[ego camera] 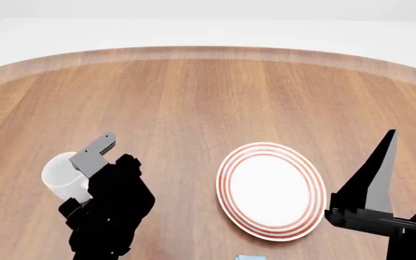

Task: Pick up the white mug and put it on the plate, and put the chocolate pudding to the right of the plate.

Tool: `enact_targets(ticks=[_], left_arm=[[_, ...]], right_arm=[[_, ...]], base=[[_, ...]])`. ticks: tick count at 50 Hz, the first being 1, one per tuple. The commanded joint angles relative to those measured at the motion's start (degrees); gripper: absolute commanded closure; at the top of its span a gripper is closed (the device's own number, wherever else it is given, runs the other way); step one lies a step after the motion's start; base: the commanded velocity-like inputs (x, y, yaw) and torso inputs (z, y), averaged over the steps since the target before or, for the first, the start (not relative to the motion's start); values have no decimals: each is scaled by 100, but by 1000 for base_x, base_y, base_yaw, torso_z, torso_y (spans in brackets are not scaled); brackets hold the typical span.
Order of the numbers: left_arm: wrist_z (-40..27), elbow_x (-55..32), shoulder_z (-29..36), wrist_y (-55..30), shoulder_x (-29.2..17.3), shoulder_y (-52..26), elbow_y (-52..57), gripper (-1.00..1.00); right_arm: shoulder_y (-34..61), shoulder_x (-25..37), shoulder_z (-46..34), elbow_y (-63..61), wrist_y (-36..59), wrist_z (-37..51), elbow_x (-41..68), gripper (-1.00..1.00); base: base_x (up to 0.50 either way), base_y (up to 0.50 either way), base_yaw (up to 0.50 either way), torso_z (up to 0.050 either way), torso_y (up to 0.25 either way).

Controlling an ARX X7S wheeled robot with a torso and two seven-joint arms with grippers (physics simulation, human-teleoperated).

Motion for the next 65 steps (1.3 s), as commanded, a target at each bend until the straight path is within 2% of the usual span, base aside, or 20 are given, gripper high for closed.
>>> enact_targets(ticks=[1,26,27,54,56,59,65], left_arm=[[159,-44,22,195,-21,-26,-350,-100],[498,-85,103,563,-59,-110,-996,-100],[514,-85,108,580,-58,-114,-1019,100],[785,-106,288,731,-186,-158,-1086,100],[879,-20,423,742,-259,-145,-852,100],[1465,243,1016,576,-501,-295,-254,100],[2184,549,2007,14,-1205,-518,1658,100]], right_arm=[[-3,22,-8,5,-8,25,7,-100],[16,47,-86,112,-43,57,-14,-100],[17,48,-88,106,-37,60,-15,-100],[10,82,-145,153,-38,107,-16,-100],[15,83,-150,144,-19,112,-12,-100],[18,88,-147,154,-16,119,6,-100],[8,112,-108,93,11,143,40,-100]], base=[[0,0,0,0,0],[0,0,0,0,0],[0,0,0,0,0],[0,0,0,0,0],[0,0,0,0,0],[0,0,0,0,0],[0,0,0,0,0]])
